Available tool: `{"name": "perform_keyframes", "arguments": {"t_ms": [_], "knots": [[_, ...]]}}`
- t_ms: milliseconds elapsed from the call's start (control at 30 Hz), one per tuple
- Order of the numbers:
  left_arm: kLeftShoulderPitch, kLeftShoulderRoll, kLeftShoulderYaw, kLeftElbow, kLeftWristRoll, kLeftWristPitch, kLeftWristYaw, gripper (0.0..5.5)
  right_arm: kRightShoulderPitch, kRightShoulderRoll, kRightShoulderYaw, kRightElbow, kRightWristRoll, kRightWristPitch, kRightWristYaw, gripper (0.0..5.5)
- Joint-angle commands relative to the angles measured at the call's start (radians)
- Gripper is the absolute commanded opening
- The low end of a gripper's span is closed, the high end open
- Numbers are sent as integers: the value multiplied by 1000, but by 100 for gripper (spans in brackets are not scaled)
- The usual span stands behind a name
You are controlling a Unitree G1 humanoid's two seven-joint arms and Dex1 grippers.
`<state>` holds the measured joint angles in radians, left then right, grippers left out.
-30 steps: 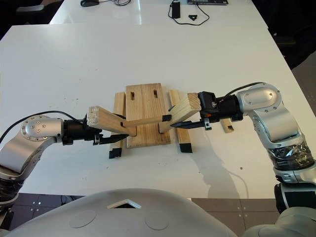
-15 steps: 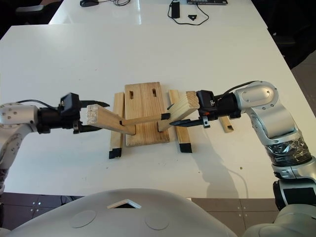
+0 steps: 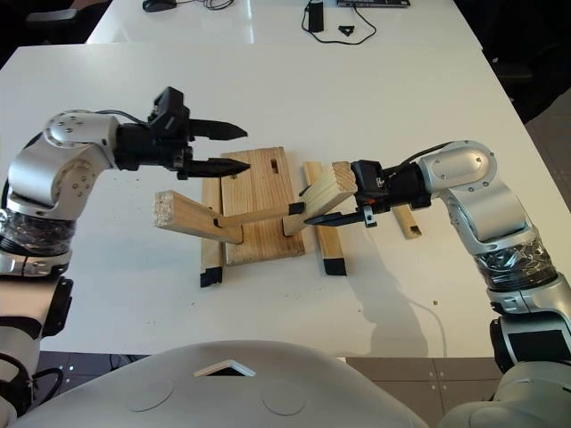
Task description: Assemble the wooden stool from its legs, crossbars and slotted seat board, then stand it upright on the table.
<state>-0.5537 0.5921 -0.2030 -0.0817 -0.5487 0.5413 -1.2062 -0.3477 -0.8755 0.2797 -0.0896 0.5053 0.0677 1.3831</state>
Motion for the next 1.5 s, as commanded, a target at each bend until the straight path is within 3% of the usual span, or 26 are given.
{"name": "perform_keyframes", "arguments": {"t_ms": [33,800,1233,1400,1500], "knots": [[-67,-47,-70,-16,-34,93,-55,313,18,8,125,97,-227,8,-7,201],[41,-57,-269,178,172,11,-37,313,5,4,163,120,-230,-17,-6,201],[-34,-129,22,-53,-169,198,62,313,3,8,170,130,-232,-27,-10,201],[-29,-143,26,-78,-174,211,93,313,4,11,173,130,-233,-29,-13,201],[21,-138,-38,-35,-103,175,94,313,5,12,176,131,-235,-31,-12,201]]}}
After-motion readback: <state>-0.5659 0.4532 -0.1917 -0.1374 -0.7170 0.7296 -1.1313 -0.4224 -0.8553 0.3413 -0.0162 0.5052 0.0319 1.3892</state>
